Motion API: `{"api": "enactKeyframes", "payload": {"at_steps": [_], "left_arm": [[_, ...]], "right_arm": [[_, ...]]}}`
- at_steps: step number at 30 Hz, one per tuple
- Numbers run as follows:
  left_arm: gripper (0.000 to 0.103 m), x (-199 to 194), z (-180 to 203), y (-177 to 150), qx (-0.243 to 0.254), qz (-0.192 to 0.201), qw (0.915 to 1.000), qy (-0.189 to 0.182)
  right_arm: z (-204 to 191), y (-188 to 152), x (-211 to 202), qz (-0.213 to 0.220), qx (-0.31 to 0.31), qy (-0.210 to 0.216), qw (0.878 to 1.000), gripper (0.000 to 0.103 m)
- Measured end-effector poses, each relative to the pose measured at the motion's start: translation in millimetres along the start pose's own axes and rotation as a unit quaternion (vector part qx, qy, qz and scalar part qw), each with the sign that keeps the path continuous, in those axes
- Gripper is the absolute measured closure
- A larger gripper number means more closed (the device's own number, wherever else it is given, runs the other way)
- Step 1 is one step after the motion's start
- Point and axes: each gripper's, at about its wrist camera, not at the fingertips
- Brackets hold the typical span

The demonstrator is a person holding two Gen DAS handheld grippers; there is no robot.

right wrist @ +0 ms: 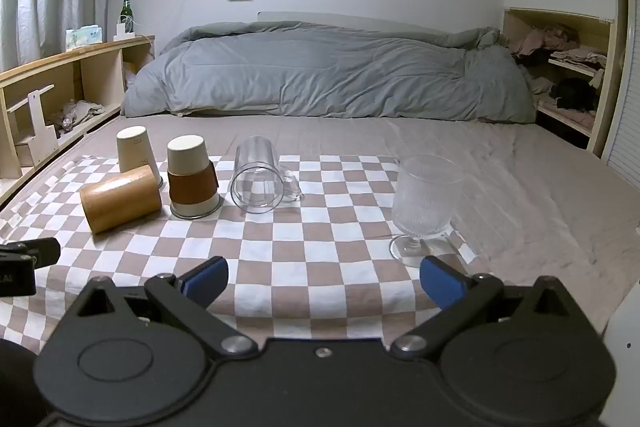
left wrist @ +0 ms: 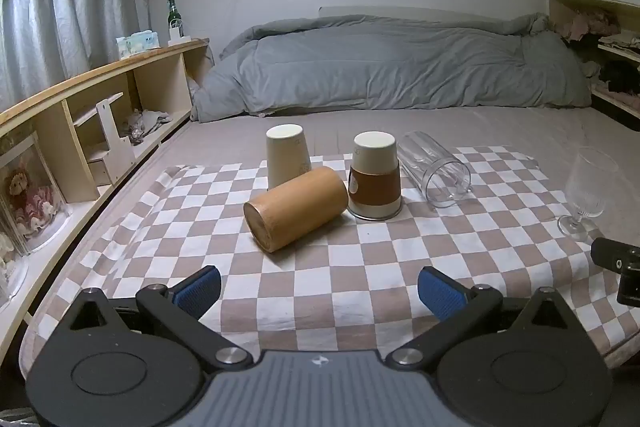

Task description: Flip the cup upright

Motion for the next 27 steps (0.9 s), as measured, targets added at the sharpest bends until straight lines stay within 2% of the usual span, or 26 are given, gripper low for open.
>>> {"api": "enactKeyframes", "payload": {"at_steps": [27], "left_arm": [[0.0, 0.0, 0.1, 0.0, 0.001, -0.001, 1.0, 0.001]], "right_arm": [[-1.4, -0.4, -0.4, -0.001, -0.004, -0.003, 1.0, 0.0]]}}
Point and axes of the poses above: each gripper's, at about its wrist camera, not at the fingertips, and x roughly the way its jaws point, z to its right, y to its top, and after that the axes turned 5 degrees about x, right-handed
